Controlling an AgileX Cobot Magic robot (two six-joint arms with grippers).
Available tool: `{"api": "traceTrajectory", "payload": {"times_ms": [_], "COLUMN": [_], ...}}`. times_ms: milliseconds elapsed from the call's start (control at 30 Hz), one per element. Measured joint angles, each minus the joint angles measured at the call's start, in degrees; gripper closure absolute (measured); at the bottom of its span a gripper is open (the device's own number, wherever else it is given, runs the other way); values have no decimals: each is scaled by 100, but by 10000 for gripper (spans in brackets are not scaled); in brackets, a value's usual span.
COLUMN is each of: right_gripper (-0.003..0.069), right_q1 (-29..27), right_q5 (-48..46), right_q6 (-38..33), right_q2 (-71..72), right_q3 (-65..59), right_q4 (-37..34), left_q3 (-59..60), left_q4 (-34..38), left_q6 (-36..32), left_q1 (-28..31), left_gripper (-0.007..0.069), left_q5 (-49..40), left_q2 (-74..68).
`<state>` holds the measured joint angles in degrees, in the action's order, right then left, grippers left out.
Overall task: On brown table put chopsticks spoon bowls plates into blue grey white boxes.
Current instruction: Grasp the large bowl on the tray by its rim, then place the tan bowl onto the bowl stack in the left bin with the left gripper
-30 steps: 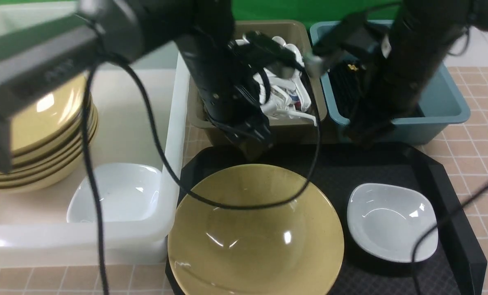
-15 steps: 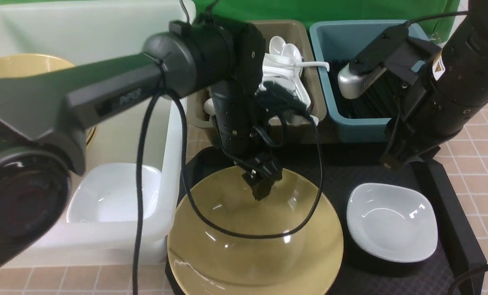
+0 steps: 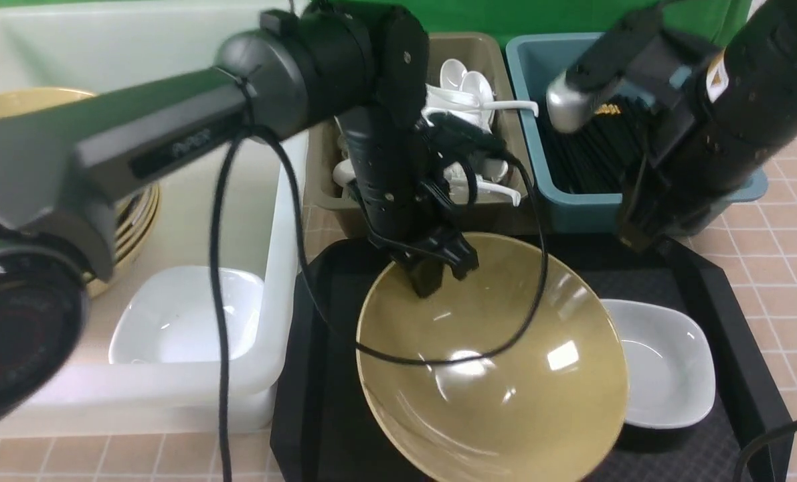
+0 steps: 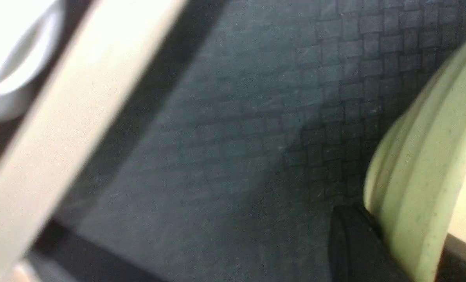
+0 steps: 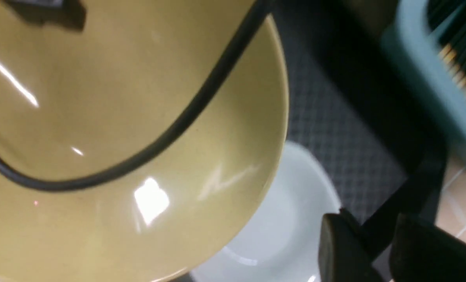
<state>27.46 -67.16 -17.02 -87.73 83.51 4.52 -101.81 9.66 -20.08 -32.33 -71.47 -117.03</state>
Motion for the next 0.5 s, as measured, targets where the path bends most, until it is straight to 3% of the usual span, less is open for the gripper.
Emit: {"api": "traceTrajectory", "payload": {"times_ms": [200, 233, 500], "right_gripper": [587, 616, 622], "right_q1": [63, 167, 1245], "right_q5": [64, 144, 949], "right_q6": [-579, -671, -1434], "right_q2": [0, 0, 14], "right_q3": [868, 1099, 1637], "right_q4": [-772, -838, -961], "left_q3": [37, 36, 710], "left_q4": [548, 886, 2209], "left_q6": [-38, -88, -370], "left_q1": [857, 1206, 3190], "left_gripper": [618, 618, 618], "left_q5": [82, 77, 84], "left_q2": [794, 1082, 2876]}}
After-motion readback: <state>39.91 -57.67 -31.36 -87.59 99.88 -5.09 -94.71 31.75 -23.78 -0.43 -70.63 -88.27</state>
